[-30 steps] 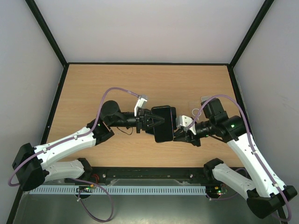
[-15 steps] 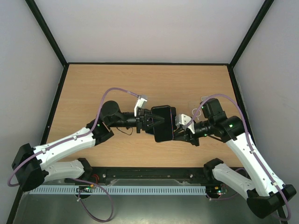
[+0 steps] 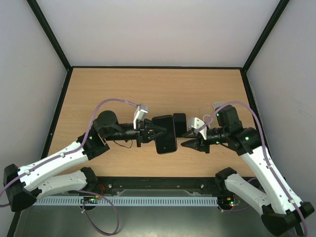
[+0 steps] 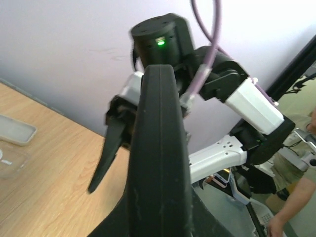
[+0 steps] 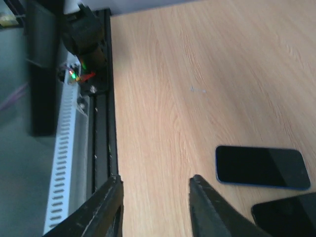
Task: Take the phone out of the phone case
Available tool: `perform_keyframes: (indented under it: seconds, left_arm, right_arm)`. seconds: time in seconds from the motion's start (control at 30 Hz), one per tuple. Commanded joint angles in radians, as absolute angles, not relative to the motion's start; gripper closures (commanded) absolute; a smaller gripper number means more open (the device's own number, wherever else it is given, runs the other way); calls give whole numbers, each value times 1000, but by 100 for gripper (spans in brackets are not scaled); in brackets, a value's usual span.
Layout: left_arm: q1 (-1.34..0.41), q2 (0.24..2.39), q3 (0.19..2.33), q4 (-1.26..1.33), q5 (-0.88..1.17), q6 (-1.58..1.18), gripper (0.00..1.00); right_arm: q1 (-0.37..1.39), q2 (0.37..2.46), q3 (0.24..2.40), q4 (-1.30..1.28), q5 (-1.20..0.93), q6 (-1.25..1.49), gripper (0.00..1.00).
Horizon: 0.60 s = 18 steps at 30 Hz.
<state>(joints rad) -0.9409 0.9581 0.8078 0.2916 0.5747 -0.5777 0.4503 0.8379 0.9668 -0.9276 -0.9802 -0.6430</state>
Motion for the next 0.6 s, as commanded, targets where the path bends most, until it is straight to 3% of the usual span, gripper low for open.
perform_keyframes:
  seconds: [0.0, 0.07, 0.17, 0.57]
  left_arm:
    - [-933, 938, 845, 256, 557, -514, 97]
    - [-933, 941, 840, 272, 560, -513, 97]
    - [-933, 954, 841, 298, 575, -517, 97]
    - [-933, 992, 850, 375, 632, -557, 97]
  right_arm:
    - [448, 774, 980, -874, -1077, -528, 60]
    - [449, 771, 985, -871, -1147, -497, 52]
    - [449, 781, 1000, -873, -1201, -462, 50]
    - [448, 789, 968, -856, -1126, -500, 55]
